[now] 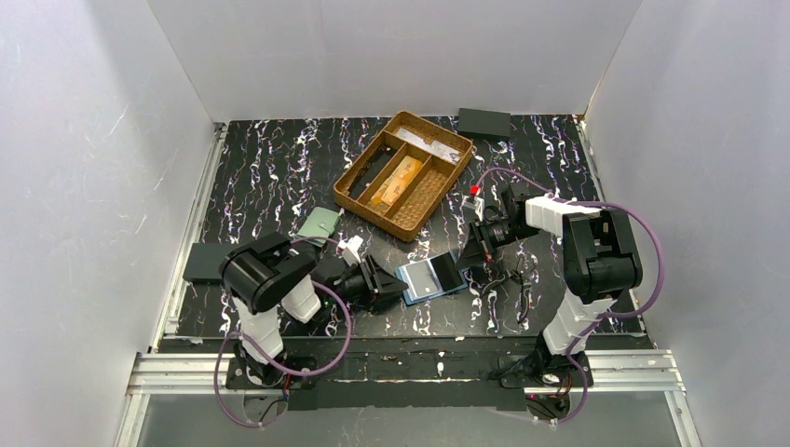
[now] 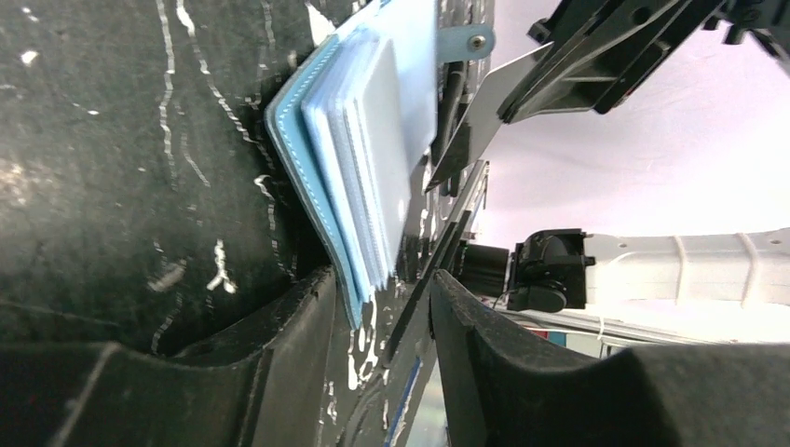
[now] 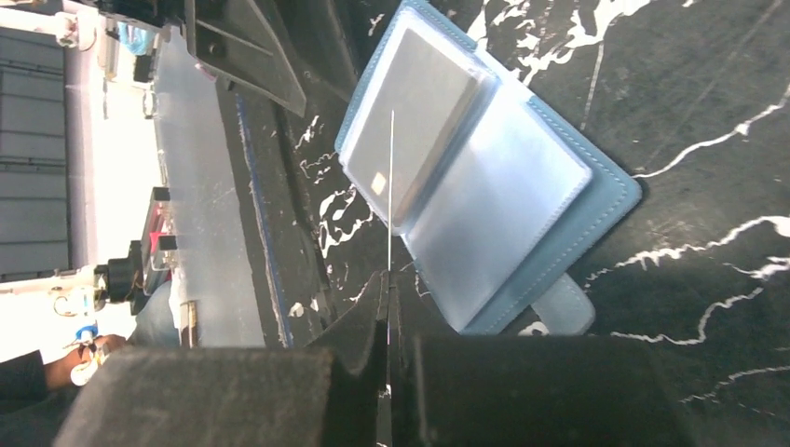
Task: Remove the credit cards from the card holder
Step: Remove the credit card from the card holder.
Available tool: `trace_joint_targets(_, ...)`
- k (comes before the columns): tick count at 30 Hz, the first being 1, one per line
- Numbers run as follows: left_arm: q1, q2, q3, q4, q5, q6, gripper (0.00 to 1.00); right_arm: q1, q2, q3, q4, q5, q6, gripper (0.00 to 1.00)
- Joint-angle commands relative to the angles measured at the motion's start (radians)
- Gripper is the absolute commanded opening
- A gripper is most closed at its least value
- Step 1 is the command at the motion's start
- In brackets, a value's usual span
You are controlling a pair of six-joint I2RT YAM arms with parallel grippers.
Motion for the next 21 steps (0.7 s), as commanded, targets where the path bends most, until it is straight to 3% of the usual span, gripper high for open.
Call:
trace_joint_targets(1, 0.005, -0.140, -0.032, -0.043, -0.035, 0.028, 0.43, -0.007, -0.041, 0.035, -0.084, -0.100, -0.092, 0.01)
trace_joint_targets(9, -0.012, -0.389, -0.032, -0.227, -0.078, 0.112, 0.49, -0.009, -0.076, 0.052, -0.165, -0.163, -0.174, 0.01)
trace_joint_targets(13, -0.048, -0.502, 0.000, -0.344, -0.128, 0.218, 0.60, -0.009, -0.087, 0.052, -0.182, -0.189, -0.193, 0.01)
trace_joint_targets(16, -0.087, -0.501, 0.051, -0.388, -0.150, 0.265, 0.73, -0.009, -0.094, 0.047, -0.187, -0.210, -0.199, 0.01)
trace_joint_targets(21, -0.130, -0.372, 0.178, -0.370, -0.104, 0.268, 0.74, -0.009, -0.093, 0.046, -0.194, -0.232, -0.204, 0.01)
